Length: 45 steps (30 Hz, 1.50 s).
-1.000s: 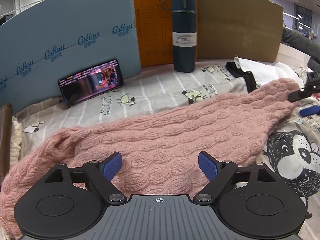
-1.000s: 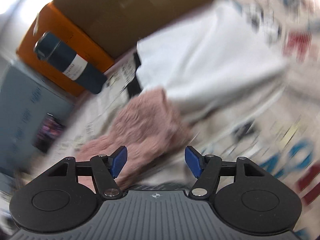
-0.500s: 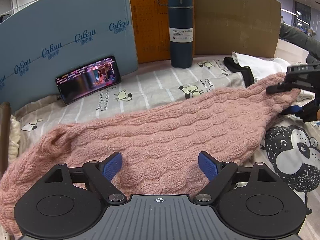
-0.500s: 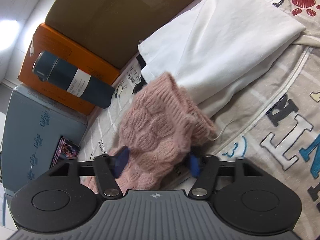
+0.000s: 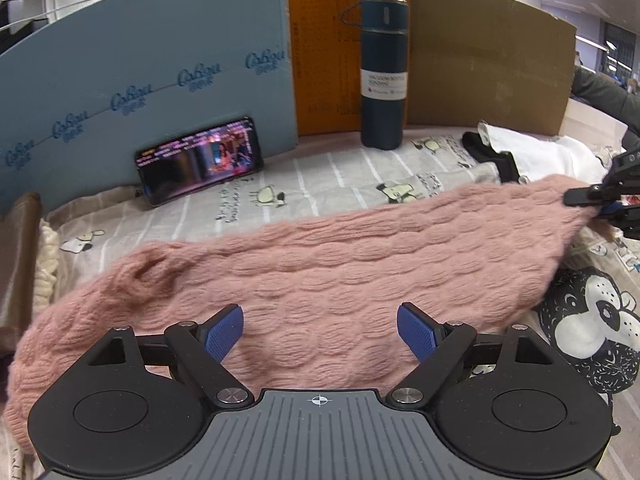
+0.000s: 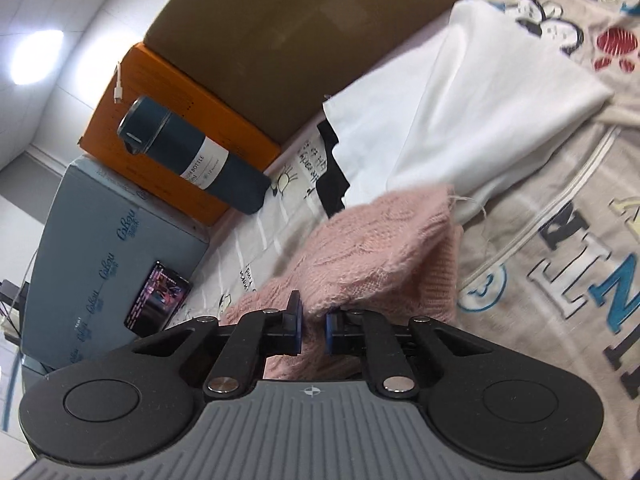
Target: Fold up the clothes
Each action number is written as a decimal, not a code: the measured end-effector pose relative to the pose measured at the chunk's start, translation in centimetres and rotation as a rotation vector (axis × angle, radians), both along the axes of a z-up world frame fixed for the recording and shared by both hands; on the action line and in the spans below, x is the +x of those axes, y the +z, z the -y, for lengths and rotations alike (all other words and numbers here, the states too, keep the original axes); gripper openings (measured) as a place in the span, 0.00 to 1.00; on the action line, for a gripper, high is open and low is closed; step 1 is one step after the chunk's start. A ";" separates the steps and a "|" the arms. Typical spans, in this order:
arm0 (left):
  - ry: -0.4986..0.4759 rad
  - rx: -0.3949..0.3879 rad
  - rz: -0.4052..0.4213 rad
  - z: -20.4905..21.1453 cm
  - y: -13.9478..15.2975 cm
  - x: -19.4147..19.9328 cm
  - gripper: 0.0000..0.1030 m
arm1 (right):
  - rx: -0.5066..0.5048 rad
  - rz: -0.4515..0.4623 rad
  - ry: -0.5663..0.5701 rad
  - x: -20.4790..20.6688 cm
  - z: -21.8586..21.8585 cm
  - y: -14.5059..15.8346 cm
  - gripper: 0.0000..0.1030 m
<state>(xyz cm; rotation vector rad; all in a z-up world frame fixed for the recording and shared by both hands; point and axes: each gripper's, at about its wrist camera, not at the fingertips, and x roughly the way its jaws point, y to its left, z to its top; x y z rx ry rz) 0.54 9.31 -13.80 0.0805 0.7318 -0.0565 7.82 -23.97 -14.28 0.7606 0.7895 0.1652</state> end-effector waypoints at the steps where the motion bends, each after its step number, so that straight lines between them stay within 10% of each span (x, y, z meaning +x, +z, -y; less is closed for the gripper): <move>1: 0.011 -0.001 0.006 -0.2 0.1 -0.2 0.84 | -0.039 0.013 0.013 0.0 -0.5 0.3 0.09; 7: 0.082 -0.028 0.046 -1.7 1.2 -1.9 0.84 | -0.341 0.157 0.152 0.0 -5.6 2.9 0.09; 24: 0.247 -0.084 0.097 -4.7 2.4 -6.7 0.85 | -0.677 0.251 0.575 -1.3 -18.2 1.3 0.21; 29: 0.254 -0.088 0.085 -4.8 2.2 -6.9 0.85 | -0.677 0.309 0.634 -2.8 -19.3 1.7 0.52; 39: 0.261 -0.114 0.091 -4.9 2.2 -5.7 0.85 | -0.500 0.307 0.728 -3.6 -18.5 2.9 0.63; 45: 0.208 -0.129 0.184 -2.8 3.1 -2.0 0.85 | -0.370 0.272 0.556 -2.0 -14.3 4.7 0.68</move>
